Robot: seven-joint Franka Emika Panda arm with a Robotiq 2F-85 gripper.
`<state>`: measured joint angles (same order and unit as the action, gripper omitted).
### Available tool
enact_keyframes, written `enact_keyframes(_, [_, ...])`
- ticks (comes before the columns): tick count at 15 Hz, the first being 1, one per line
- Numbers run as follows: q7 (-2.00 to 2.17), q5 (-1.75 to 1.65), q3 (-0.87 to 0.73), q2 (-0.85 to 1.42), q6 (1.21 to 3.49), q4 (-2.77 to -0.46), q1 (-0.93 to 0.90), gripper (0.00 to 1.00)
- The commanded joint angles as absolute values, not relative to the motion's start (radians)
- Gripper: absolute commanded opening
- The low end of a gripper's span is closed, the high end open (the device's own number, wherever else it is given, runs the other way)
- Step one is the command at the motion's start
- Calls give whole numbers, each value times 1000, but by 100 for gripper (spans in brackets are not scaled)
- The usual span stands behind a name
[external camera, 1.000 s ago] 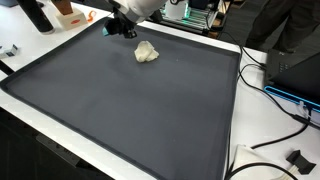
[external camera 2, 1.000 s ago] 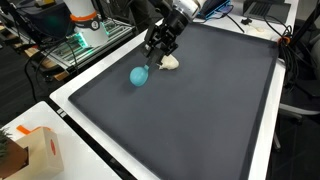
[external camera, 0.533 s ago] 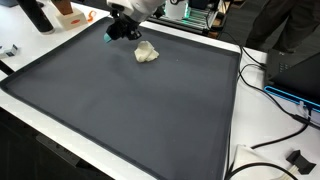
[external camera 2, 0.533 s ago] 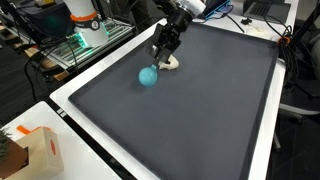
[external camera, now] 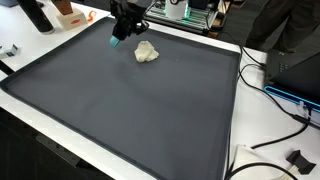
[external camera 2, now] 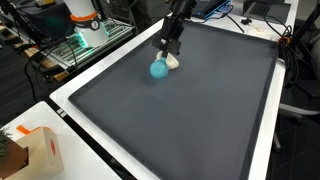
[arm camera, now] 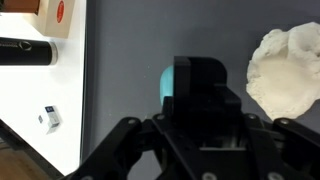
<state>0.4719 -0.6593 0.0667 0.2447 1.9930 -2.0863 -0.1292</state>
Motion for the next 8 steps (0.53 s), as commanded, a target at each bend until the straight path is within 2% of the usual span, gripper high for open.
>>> enact_keyframes(1, [298,-573,72,139,2055,-2164,-109,25])
enact_keyframes(8, [-22,-387,68,-24,2140,-2247,-85,25])
